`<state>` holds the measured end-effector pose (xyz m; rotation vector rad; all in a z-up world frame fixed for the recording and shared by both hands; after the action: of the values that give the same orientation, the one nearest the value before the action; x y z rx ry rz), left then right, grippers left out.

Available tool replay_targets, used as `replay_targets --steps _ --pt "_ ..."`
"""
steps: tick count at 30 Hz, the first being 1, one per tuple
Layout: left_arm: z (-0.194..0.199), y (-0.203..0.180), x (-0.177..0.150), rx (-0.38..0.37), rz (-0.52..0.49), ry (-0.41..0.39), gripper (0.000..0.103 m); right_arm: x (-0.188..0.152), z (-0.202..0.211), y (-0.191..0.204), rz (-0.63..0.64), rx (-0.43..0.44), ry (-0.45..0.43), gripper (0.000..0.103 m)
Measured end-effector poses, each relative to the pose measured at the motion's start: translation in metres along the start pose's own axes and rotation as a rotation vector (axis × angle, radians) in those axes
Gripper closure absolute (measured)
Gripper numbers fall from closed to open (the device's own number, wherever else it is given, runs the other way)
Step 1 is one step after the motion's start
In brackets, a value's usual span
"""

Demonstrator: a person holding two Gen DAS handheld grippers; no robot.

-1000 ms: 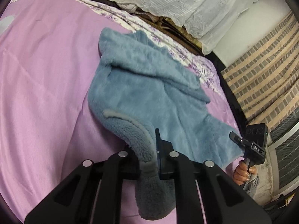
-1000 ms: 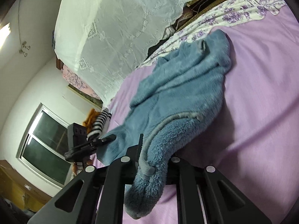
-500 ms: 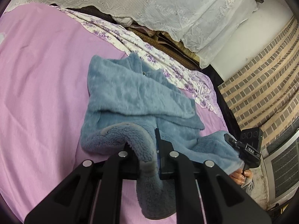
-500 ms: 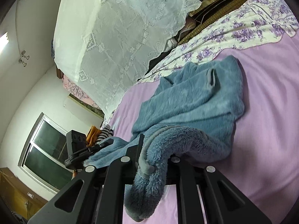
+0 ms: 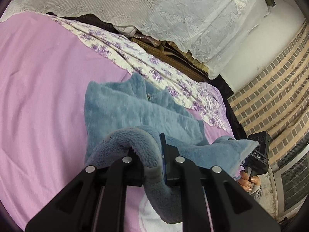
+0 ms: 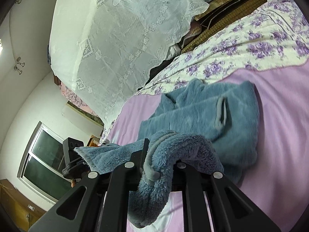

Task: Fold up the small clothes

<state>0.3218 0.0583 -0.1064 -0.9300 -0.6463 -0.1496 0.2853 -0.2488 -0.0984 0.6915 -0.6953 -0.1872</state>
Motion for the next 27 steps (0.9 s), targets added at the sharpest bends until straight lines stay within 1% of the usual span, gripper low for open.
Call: replay_targets --steps 3,7,10,12,15,17,19,22,23,24,25,26,27 --pt "-0.006 0.007 0.015 0.007 0.012 -0.008 0.092 0.016 -0.009 -0.003 -0.012 -0.005 -0.008 0.091" --pt "-0.020 0.027 0.032 0.027 0.048 -0.008 0.092 0.038 -0.029 -0.016 -0.058 -0.018 -0.008 0.091" --pt "-0.034 0.050 0.041 0.042 0.094 -0.001 0.092 0.047 -0.048 -0.034 -0.109 -0.032 0.002 0.090" --pt "-0.047 0.072 0.042 0.038 0.149 0.007 0.091 0.047 -0.059 -0.047 -0.137 -0.047 0.012 0.088" --pt "-0.065 0.104 0.034 0.017 0.240 0.028 0.089 0.043 -0.076 -0.070 -0.171 -0.081 0.036 0.087" --pt "-0.073 0.118 0.031 -0.024 0.287 0.029 0.089 0.041 -0.082 -0.080 -0.191 -0.068 0.046 0.087" --pt "-0.074 0.120 0.035 -0.055 0.303 0.031 0.088 0.043 -0.084 -0.081 -0.198 -0.047 0.048 0.087" --pt "-0.071 0.116 0.040 -0.075 0.296 0.030 0.087 0.042 -0.079 -0.079 -0.183 -0.029 0.047 0.080" --pt "-0.069 0.111 0.040 -0.080 0.283 0.027 0.084 0.041 -0.075 -0.077 -0.174 -0.026 0.043 0.073" --pt "-0.066 0.107 0.040 -0.083 0.271 0.025 0.077 0.041 -0.071 -0.074 -0.161 -0.030 0.037 0.065" --pt "-0.063 0.103 0.039 -0.085 0.255 0.021 0.072 0.040 -0.063 -0.070 -0.134 -0.040 0.022 0.062" --pt "-0.057 0.097 0.039 -0.082 0.232 0.012 0.056 0.040 -0.058 -0.068 -0.119 -0.043 0.016 0.059" --pt "-0.051 0.094 0.039 -0.074 0.217 -0.003 0.043 0.040 -0.051 -0.066 -0.103 -0.043 0.008 0.059"
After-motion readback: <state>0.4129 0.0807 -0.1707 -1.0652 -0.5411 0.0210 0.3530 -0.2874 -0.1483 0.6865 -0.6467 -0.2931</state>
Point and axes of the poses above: each gripper's, at about its wrist camera, not at the fingertips, and z roughly against the way its jaws point, y to its left, x to its top, the point moved 7 cm from there along -z, roughly the way its jaws point, and after that the axes turned 14 degrees about -x, right-handed, at the moved point
